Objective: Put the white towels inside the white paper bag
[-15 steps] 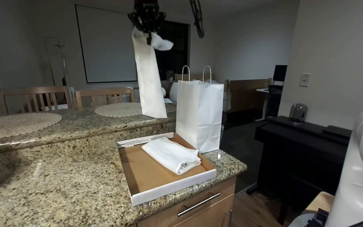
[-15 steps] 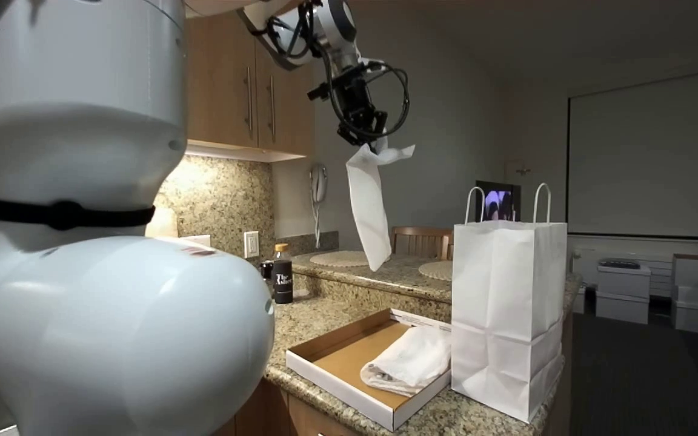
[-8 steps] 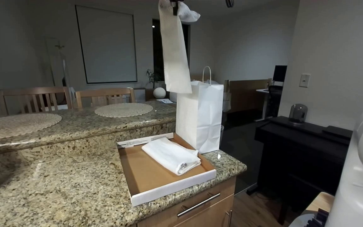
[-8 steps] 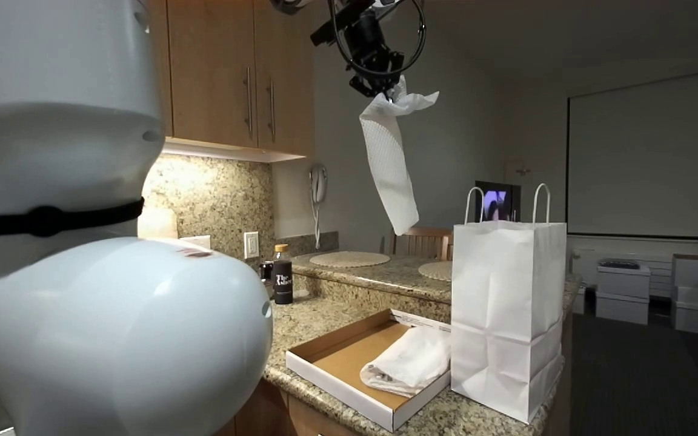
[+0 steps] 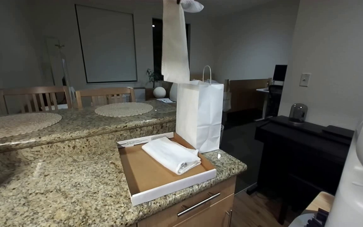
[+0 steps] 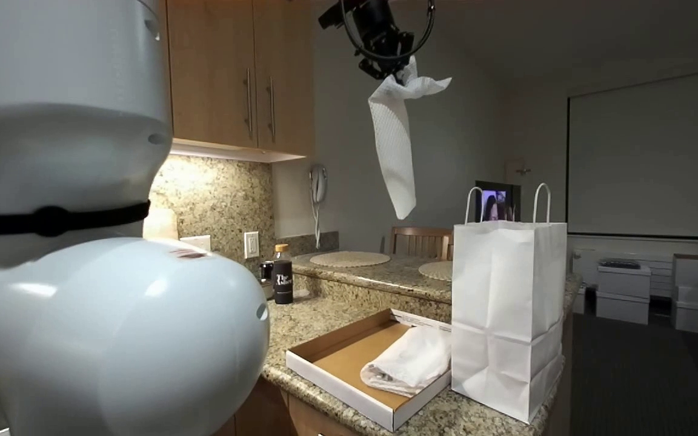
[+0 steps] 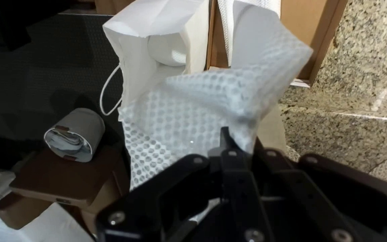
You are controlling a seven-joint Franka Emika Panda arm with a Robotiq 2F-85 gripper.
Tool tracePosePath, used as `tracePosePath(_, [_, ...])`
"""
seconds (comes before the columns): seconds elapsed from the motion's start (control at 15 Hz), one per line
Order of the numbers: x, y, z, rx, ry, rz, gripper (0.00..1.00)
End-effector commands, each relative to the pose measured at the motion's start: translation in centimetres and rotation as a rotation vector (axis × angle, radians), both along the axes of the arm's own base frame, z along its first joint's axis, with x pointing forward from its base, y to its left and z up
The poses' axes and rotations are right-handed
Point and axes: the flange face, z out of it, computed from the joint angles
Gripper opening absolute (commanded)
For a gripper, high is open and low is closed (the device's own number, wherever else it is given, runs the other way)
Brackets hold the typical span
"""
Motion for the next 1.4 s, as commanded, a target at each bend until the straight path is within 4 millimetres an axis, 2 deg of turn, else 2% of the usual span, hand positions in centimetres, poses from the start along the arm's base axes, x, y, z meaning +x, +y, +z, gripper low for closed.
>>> tracePosePath(0.0, [-0.5,-4.3,4.7,0.091,-0.043,-0.09,0.08])
tracePosePath(0.13, [-0.5,-7.5,6.5,0.153,-0.081,-0.159,0.08])
tracePosePath(0.27, [0.1,-10.3,7.1,0.215,-0.102,-0.2,0.08])
tracePosePath(0.47, [1.5,-14.3,7.0,0.301,-0.163,-0.318,0.08])
tracePosePath(0.67, [3.0,-17.1,6.4,0.354,-0.21,-0.463,0.08])
tracePosePath(0.87, [4.0,-18.7,6.1,0.368,-0.268,-0.614,0.08])
tracePosePath(1.07, [5.3,-19.3,5.0,0.325,-0.284,-0.705,0.08])
tracePosePath(1.33, [8.4,-19.4,1.5,0.228,-0.249,-0.768,0.08])
